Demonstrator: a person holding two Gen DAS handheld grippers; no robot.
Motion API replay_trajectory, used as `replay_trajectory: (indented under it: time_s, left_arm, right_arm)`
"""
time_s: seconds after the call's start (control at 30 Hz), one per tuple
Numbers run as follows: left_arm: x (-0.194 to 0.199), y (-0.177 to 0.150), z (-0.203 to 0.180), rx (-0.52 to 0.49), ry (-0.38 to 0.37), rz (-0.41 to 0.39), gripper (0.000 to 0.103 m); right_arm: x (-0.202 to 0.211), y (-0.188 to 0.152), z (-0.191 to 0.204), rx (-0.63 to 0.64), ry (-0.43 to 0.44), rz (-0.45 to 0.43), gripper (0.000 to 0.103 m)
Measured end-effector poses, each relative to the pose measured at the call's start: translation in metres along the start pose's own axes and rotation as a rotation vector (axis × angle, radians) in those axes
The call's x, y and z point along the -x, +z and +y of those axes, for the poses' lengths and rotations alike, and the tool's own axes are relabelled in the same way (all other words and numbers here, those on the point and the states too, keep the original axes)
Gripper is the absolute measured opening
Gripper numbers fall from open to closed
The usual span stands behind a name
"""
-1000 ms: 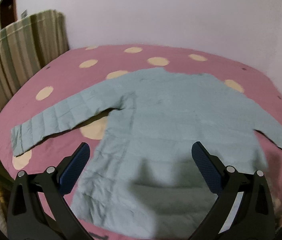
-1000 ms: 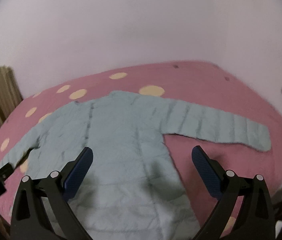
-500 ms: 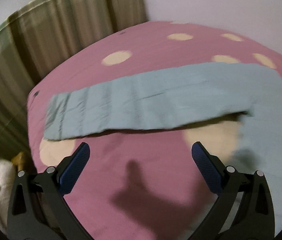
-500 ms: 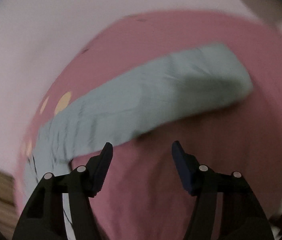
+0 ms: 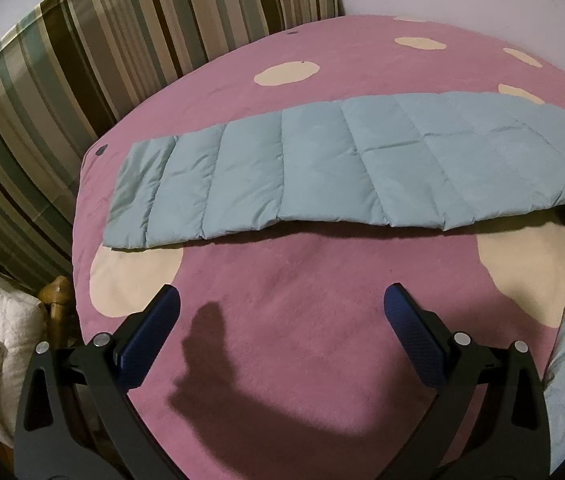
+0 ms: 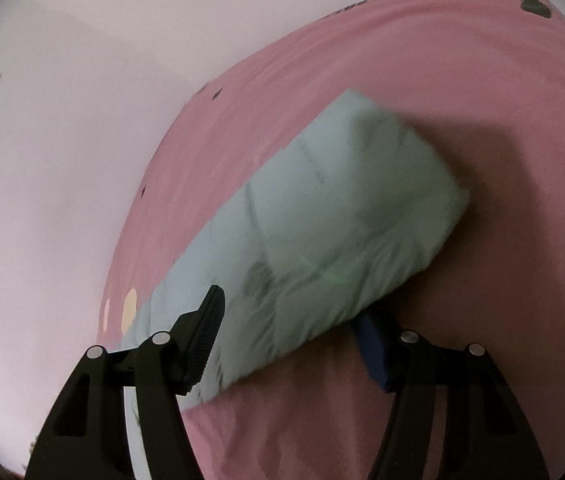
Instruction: Fold large clothes
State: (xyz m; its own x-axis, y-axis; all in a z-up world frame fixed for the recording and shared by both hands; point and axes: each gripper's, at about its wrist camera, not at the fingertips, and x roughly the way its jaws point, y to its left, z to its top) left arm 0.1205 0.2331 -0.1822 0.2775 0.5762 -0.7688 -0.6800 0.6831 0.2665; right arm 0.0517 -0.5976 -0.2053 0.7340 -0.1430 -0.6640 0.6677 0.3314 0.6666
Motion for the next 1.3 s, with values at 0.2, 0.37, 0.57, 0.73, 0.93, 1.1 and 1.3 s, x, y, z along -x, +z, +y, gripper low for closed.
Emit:
replay_trajectory:
  time_s: [0.2, 0.37, 0.57, 0.73, 0.93, 1.1, 1.3]
  left_arm:
    - [-0.005, -0.005, 0.001, 0.005, -0.005, -0.003, 0.101]
    - [-0.007, -0.005, 0.001, 0.010, -0.012, 0.004, 0.101]
    - [-0.008, -0.005, 0.002, 0.001, -0.002, 0.005, 0.101]
    - [-0.009, -0.005, 0.003, 0.004, -0.008, 0.008, 0.101]
    - [-0.009, -0.005, 0.003, 0.003, -0.007, 0.008, 0.101]
    - [-0.009, -0.004, 0.002, -0.010, 0.009, 0.003, 0.101]
    - [-0.010, -0.004, 0.002, -0.002, -0.002, 0.006, 0.101]
  right_arm:
    - [0.004, 0.010, -0.016, -0.010, -0.031, -0.090, 0.046]
    - [-0.007, 0.013, -0.005, 0.020, -0.060, -0.079, 0.006]
    - [0.013, -0.014, 0.064, 0.260, -0.076, -0.136, 0.005]
    - [0.020, -0.068, 0.151, 0.508, 0.003, -0.115, 0.005]
    - [0.005, -0.136, 0.242, 0.706, 0.129, -0.019, 0.004]
    - [-0.027, -0.207, 0.305, 0.875, 0.193, 0.071, 0.004]
    - [-0.040, -0.290, 0.337, 1.040, 0.230, 0.173, 0.004]
